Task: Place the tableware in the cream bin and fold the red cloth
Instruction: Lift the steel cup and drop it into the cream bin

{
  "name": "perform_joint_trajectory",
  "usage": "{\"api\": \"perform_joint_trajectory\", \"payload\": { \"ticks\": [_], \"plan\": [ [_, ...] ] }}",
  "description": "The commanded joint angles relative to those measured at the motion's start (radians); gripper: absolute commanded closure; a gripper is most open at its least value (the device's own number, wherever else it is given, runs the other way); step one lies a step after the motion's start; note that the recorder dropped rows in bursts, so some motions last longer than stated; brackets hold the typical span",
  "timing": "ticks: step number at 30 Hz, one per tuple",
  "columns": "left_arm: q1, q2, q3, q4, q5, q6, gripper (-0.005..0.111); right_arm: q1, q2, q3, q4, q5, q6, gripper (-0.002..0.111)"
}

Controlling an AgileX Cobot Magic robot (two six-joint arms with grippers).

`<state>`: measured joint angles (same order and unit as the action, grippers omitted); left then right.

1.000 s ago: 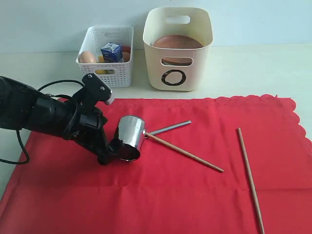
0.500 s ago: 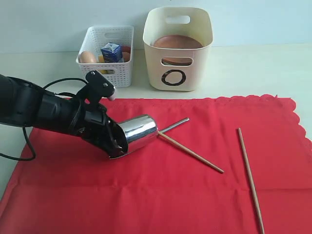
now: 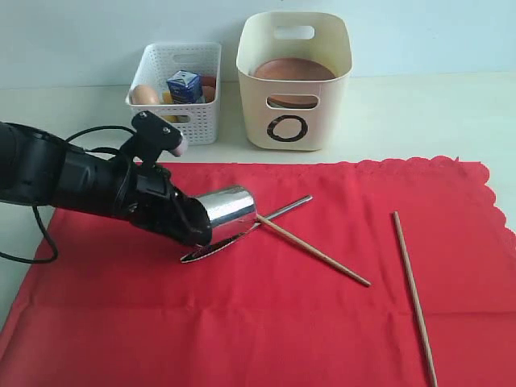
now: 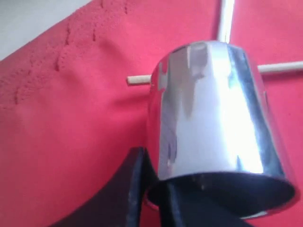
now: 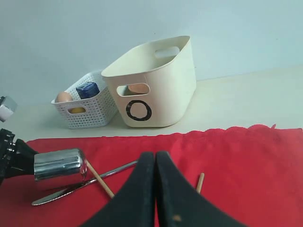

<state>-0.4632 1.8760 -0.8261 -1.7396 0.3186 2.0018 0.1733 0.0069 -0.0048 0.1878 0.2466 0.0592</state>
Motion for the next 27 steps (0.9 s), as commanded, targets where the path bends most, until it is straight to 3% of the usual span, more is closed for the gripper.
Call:
{"api": "perform_joint_trajectory", "payload": {
  "ticks": [1, 14, 27],
  "plan": [
    [0.026, -0.06, -0.005, -0.005, 0.012, -0.081, 0.107, 0.0, -0.007, 0.005, -0.003, -0.007, -0.006, 0.108],
    [0.026, -0.233, -0.051, -0.005, 0.057, -0.28, 0.107, 0.0, -0.007, 0.005, -0.003, -0.007, -0.006, 0.108],
    [0.026, -0.275, -0.174, 0.023, 0.147, -0.38, 0.107, 0.0, -0.007, 0.005, -0.003, -0.007, -0.006, 0.108]
  ]
}}
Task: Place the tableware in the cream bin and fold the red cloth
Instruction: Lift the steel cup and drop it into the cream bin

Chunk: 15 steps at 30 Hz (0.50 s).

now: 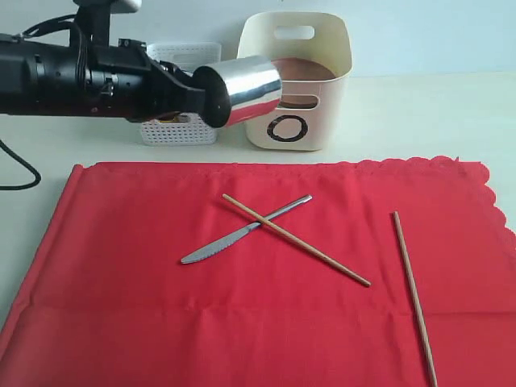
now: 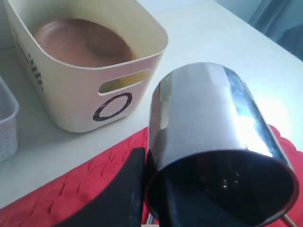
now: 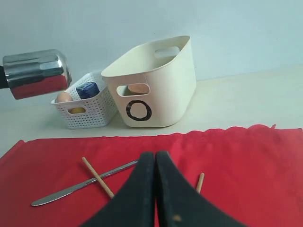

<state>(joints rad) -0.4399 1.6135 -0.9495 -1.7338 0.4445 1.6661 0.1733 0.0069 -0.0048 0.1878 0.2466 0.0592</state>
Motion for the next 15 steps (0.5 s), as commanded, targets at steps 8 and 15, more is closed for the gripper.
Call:
{"api": "perform_joint_trajectory", "payload": {
  "ticks": [8, 15],
  "plan": [
    [0.002, -0.013, -0.145, 0.022, 0.021, -0.042, 0.107, 0.0, -0.007, 0.005, -0.003, -0.007, -0.006, 0.108],
    [0.002, 0.041, -0.238, 0.022, 0.012, -0.048, 0.107, 0.0, -0.007, 0.005, -0.003, -0.007, -0.006, 0.108]
  ]
}}
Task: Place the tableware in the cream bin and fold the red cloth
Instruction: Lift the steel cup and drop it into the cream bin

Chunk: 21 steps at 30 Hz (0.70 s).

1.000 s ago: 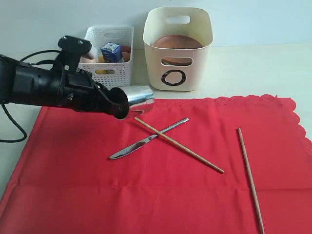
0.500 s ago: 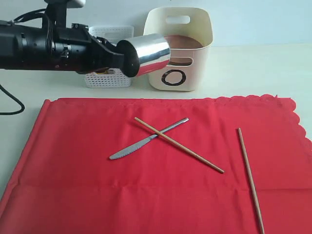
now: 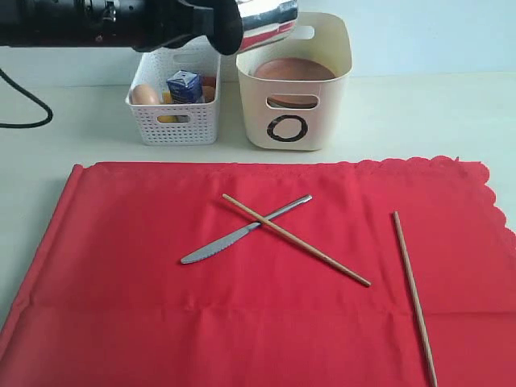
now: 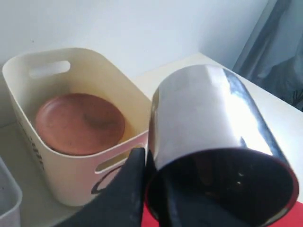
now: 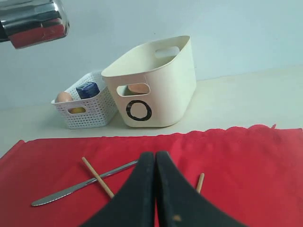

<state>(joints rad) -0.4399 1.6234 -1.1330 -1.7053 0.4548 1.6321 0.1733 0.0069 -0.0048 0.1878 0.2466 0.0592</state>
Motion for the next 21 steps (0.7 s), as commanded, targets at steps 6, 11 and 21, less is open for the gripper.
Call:
{"api": "perform_joint_trajectory", "payload": {
  "ticks": [6, 11, 21],
  "plan": [
    [0.002, 0.133, -0.153, -0.007, -0.041, -0.017, 0.107, 0.0, -0.007, 0.005, -0.003, -0.006, -0.006, 0.108],
    [0.001, 0.235, -0.235, -0.013, -0.04, -0.017, 0.107, 0.0, -0.007, 0.005, -0.003, -0.006, -0.006, 0.108],
    [0.001, 0.438, -0.4, -0.039, -0.054, -0.014, 0.107, 0.0, -0.007, 0.005, -0.003, -0.006, -0.006, 0.108]
  ]
}}
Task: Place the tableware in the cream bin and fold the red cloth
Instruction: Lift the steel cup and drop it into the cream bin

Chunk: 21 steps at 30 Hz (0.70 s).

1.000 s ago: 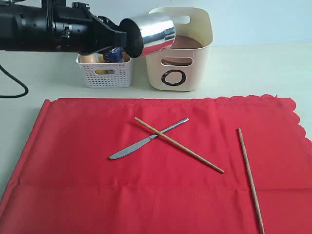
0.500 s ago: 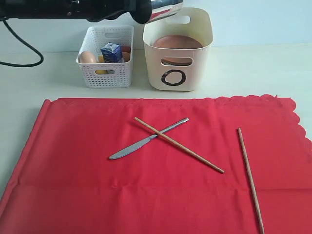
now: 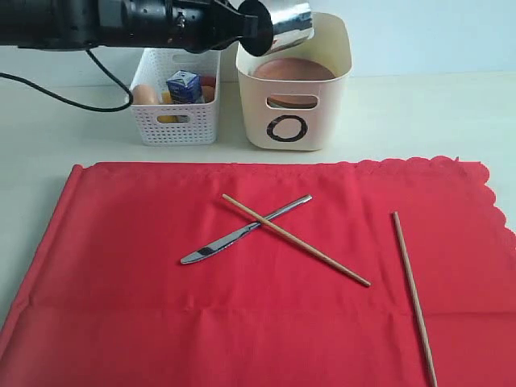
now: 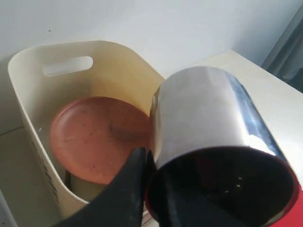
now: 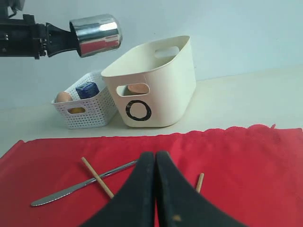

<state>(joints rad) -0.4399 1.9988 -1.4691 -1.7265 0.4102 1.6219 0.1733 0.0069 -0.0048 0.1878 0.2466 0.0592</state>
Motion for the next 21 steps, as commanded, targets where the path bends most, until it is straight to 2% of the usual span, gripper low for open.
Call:
{"api": "perform_joint_trajectory", "payload": {
  "ticks": [1, 6, 8, 10, 14, 17, 21],
  "plan": [
    [0.001, 0.082, -0.082, -0.018, -0.017, -0.004, 0.107, 0.0, -0.007, 0.005, -0.003, -0.006, -0.006, 0.108],
    [-0.001, 0.155, -0.152, -0.018, -0.036, -0.005, 0.106, 0.0, -0.007, 0.005, -0.003, -0.006, -0.006, 0.108],
    [-0.003, 0.167, -0.168, -0.018, -0.044, -0.005, 0.101, 0.0, -0.007, 0.005, -0.003, -0.006, -0.006, 0.108],
    [-0.003, 0.176, -0.177, -0.018, -0.044, -0.005, 0.091, 0.0, -0.007, 0.005, -0.003, -0.006, -0.006, 0.108],
    [-0.003, 0.177, -0.181, -0.018, -0.042, -0.005, 0.059, 0.0, -0.007, 0.005, -0.003, -0.006, -0.006, 0.108],
    [-0.003, 0.177, -0.181, -0.018, -0.02, -0.007, 0.041, 0.0, -0.007, 0.005, -0.003, -0.006, -0.006, 0.108],
    [-0.003, 0.177, -0.181, -0.018, 0.02, -0.007, 0.033, 0.0, -0.007, 0.005, -0.003, -0.006, -0.006, 0.108]
  ]
}}
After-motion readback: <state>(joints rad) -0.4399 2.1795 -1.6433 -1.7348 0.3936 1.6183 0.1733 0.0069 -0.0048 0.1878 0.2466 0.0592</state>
